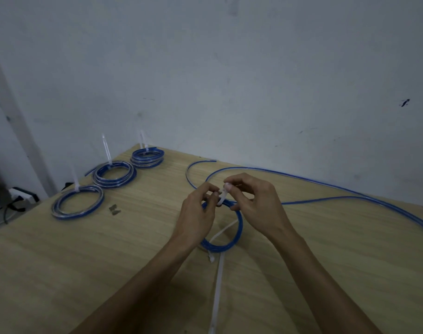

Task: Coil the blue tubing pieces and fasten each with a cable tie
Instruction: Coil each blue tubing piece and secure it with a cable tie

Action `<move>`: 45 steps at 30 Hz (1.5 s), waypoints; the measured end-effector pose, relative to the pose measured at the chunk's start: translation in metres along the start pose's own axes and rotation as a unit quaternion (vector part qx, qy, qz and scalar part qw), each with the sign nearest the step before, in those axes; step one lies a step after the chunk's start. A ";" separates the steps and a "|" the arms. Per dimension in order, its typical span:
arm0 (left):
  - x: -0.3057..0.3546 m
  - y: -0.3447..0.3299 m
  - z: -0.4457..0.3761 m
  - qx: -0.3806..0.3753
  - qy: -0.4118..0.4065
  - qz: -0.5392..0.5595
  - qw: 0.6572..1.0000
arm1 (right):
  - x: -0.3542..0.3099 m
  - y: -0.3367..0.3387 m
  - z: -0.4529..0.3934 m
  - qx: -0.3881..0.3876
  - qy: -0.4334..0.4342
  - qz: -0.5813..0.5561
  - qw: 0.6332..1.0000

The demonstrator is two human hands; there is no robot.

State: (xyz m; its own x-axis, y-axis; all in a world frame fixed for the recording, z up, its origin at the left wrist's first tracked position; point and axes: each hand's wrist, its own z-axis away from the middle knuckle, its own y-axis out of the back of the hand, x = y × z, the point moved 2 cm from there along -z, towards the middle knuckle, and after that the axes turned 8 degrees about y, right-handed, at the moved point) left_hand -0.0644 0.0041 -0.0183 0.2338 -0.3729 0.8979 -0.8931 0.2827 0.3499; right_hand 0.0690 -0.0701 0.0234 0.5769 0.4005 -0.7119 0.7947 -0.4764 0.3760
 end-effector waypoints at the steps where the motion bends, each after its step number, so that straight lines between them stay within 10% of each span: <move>1: 0.000 0.000 0.000 0.006 -0.004 -0.003 1.000 | 0.001 0.001 -0.001 -0.001 -0.002 -0.003 1.000; 45: 0.018 -0.009 0.017 -0.089 -0.015 0.057 0.994 | 0.009 0.020 -0.003 0.007 -0.083 0.031 0.996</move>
State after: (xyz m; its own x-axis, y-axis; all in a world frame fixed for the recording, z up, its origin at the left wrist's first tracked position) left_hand -0.0583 -0.0201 -0.0095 0.1218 -0.3548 0.9270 -0.8307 0.4748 0.2908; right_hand 0.0911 -0.0734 0.0262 0.5851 0.2356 -0.7760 0.7549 -0.5078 0.4150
